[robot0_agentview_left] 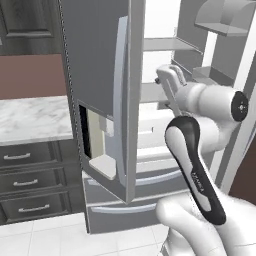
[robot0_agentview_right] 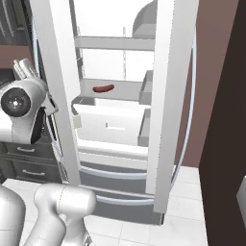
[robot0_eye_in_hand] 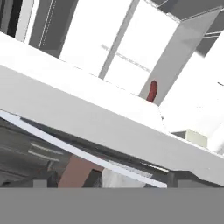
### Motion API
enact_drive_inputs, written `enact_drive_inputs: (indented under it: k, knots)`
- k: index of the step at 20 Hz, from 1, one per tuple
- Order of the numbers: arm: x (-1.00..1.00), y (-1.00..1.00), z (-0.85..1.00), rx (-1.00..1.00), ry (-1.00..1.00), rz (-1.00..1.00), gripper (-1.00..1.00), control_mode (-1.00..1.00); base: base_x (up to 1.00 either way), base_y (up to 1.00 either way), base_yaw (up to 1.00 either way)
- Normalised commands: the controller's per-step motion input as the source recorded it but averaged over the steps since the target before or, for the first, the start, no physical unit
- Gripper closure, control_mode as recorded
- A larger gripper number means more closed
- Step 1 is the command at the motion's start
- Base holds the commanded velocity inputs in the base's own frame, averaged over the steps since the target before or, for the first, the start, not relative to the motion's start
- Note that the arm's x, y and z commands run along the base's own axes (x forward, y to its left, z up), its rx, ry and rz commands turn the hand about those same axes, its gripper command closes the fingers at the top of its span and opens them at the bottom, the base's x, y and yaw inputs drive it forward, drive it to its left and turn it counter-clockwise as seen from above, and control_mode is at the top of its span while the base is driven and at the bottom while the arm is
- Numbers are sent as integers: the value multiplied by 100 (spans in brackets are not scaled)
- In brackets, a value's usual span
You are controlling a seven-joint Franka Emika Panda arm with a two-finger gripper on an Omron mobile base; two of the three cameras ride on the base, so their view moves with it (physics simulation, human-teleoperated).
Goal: Move the hot dog bun to the plate on the dining table and place the condiment next to that plate. Then navigate to the fridge and take the sausage and place it on the plate as well.
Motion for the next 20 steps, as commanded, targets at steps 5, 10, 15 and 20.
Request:
enact_drive_inputs:
  k: [5, 10, 15, 20]
  knots:
    - [28, -39, 2, 27, 9, 21, -100, -100, 0, 0, 0]
    - [49, -6, 0, 17, 12, 24, -100, -100, 0, 0, 0]
    - [56, 0, 0, 11, 13, 19, -100, -100, 0, 0, 0]
    - [56, 9, 0, 8, 6, 15, -100, -100, 0, 0, 0]
